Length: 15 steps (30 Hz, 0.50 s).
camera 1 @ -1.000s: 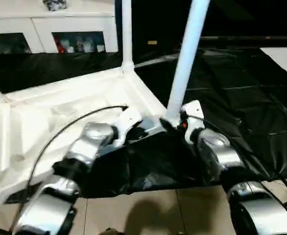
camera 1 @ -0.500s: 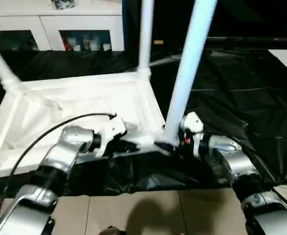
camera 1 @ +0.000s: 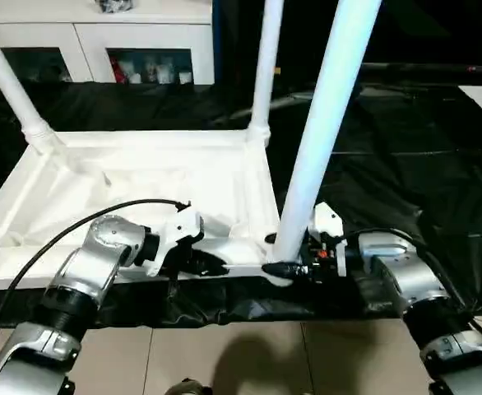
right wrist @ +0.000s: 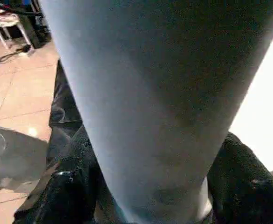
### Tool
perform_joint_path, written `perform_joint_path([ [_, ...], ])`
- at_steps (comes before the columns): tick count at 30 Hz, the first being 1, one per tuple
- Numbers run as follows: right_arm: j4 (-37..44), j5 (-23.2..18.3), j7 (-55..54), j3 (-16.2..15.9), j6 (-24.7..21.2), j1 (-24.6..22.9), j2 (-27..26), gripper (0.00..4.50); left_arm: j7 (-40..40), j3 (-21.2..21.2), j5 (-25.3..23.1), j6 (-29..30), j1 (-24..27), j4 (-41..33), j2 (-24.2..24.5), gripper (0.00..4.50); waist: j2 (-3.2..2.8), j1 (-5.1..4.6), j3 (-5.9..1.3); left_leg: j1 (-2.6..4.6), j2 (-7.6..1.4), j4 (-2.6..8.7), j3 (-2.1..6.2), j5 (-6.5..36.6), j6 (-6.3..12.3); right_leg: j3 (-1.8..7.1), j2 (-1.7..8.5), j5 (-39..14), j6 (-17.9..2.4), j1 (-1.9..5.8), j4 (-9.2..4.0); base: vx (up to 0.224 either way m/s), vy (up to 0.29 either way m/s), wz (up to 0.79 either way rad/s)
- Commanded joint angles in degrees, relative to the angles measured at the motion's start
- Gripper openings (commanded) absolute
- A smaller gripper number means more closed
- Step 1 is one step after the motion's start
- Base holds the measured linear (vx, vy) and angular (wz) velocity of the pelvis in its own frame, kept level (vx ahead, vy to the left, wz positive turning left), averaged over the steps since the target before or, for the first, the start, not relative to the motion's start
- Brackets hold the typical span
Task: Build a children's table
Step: Rotate leg to tighten
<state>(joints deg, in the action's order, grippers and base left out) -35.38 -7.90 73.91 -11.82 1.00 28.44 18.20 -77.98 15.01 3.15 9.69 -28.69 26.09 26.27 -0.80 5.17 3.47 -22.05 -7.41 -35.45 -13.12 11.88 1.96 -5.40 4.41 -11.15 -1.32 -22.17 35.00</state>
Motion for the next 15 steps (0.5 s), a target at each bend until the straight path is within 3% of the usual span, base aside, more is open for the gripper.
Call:
perform_joint_path([
  [1, 1.15, 0.83, 2.4, -3.36, -1.46, -1.11, -0.77, 2.65, 1.12, 0.89, 1.0, -0.23, 0.11, -1.07, -1.62, 0.0, 0.55, 0.05, -3.26, 1.79, -8.0, 5.71, 4.17, 14.89, -2.08, 4.95, 7.56, -16.38, -13.94, 1.39, -4.27, 0.0, 0.0, 0.0],
  [5, -1.29, 0.42, -3.17, -1.04, -2.04, -0.4, -3.45, 2.64, 9.92, -0.84, -1.44, -1.42, -2.21, 2.63, -4.81, 0.0, 0.65, 0.01, -3.07, 1.96, -7.97, 5.66, 4.15, 15.62, -2.37, 5.09, 7.65, -17.91, -13.63, 1.07, -4.62, 0.0, 0.0, 0.0],
  [7, -2.42, 0.42, -5.82, -0.2, -2.21, 0.12, -4.42, 2.64, 12.35, -1.34, -1.89, -1.5, -2.99, 3.67, -5.77, 0.0, 0.76, -0.08, -2.92, 2.46, -7.89, 5.6, 4.33, 17.84, -3.32, 5.21, 7.87, -21.47, -12.97, 0.76, -5.15, 0.0, 0.0, 0.0],
  [8, -3.8, 0.69, -8.87, 0.59, -2.48, 0.8, -5.38, 2.64, 13.75, -1.63, -2.11, -1.52, -3.44, 4.25, -6.34, 0.0, 0.84, -0.21, -2.94, 2.11, -7.84, 5.63, 4.65, 18.09, -3.53, 5.13, 8.09, -23.06, -12.43, 1.19, -5.24, 0.0, 0.0, 0.0],
  [9, -7.65, 1.82, -17.34, 2.44, -1.97, 2.66, -7.93, 2.64, 19.22, -2.19, -3.24, -1.04, -5.34, 6.48, -8.69, 0.0, 0.55, -0.42, -2.89, 1.98, -7.97, 5.78, 4.83, 18.22, -3.73, 5.16, 8.06, -23.65, -11.94, 1.09, -5.28, 0.0, 0.0, 0.0],
  [10, -7.84, 1.89, -17.8, 2.53, -1.96, 2.76, -8.05, 2.64, 19.47, -2.2, -3.3, -1.03, -5.43, 6.58, -8.79, 0.0, 0.66, -0.86, -2.82, 2.38, -7.79, 5.94, 4.81, 19.68, -4.76, 5.08, 7.72, -24.36, -11.88, 0.59, -5.38, 0.0, 0.0, 0.0],
  [12, -10.68, 2.85, -24.44, 3.72, -1.63, 4.19, -9.79, 2.63, 23.22, -2.46, -4.15, -0.67, -6.79, 8.23, -10.43, 0.0, 0.85, -0.96, -2.97, 2.1, -7.73, 5.84, 5.06, 20.13, -5.21, 5.11, 8.21, -24.64, -11.56, 1.12, -5.47, 0.0, 0.0, 0.0],
  [13, -12.87, 3.48, -29.53, 4.56, -1.72, 5.33, -11.02, 2.63, 26.12, -2.75, -4.74, -0.43, -7.81, 9.55, -11.69, 0.0, 0.63, -0.83, -3.06, 2.04, -7.89, 5.8, 5.14, 19.58, -5.11, 5.2, 8.42, -23.97, -11.49, 1.18, -5.42, 0.0, 0.0, 0.0],
  [14, -14.37, 3.74, -33.09, 5.32, -1.98, 6.17, -11.91, 2.62, 28.02, -3.02, -5.06, -0.33, -8.51, 10.5, -12.63, 0.0, 0.48, -1.22, -2.9, 2.33, -7.74, 5.92, 4.92, 19.98, -5.51, 5.18, 7.86, -23.22, -11.77, 0.58, -5.46, 0.0, 0.0, 0.0],
  [15, -17.94, 4.11, -41.52, 7.41, -2.77, 8.19, -14.08, 2.62, 32.32, -3.74, -5.66, -0.18, -10.15, 12.81, -14.96, 0.0, 0.54, -1.6, -3.02, 2.42, -7.62, 6.01, 4.9, 20.42, -6.16, 5.1, 7.65, -22.45, -11.97, 0.59, -5.35, 0.0, 0.0, 0.0],
])
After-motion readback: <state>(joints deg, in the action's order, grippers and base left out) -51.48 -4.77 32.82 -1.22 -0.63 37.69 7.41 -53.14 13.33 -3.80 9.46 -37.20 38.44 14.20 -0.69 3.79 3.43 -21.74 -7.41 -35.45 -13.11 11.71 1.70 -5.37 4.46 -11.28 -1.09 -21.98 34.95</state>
